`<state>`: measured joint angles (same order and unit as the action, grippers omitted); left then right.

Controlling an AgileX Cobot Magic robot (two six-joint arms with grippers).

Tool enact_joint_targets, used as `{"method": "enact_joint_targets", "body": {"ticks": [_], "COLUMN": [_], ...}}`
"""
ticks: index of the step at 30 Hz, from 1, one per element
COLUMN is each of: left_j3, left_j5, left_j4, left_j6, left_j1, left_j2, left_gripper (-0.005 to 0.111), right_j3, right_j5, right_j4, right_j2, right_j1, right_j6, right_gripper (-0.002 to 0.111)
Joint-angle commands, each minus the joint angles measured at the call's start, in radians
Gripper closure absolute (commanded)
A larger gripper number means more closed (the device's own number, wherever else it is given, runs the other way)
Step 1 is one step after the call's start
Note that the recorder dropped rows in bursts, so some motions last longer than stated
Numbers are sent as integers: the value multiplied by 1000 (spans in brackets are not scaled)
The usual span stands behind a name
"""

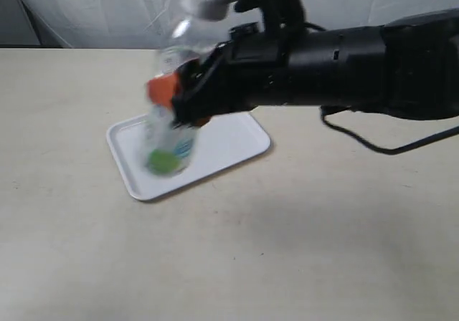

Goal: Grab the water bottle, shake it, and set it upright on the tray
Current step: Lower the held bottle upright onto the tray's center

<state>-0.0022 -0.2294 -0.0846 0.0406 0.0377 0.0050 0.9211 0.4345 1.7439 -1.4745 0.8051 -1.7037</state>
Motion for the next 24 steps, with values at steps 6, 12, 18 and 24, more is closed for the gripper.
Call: {"method": "enact_joint_targets", "body": {"ticks": [6, 12, 18, 24], "left_j3": [2, 2, 2, 2], "left_j5": [4, 4, 4, 5], "left_j4": [-3, -3, -3, -3], "left_j6": [4, 4, 4, 4], "left_j1": [0, 0, 0, 0], "left_j2": [-5, -5, -5, -5], "left_gripper": [107, 107, 107, 107], "right_j3": [24, 24, 24, 24], "right_j5": [-167, -696, -142, 184], "right_j4": [0, 0, 0, 0], "right_j2": [-6, -6, -12, -34], "right_j1": [24, 24, 24, 24], "right_j6": [-79, 25, 45, -57], "right_gripper": [109, 109, 109, 109]}}
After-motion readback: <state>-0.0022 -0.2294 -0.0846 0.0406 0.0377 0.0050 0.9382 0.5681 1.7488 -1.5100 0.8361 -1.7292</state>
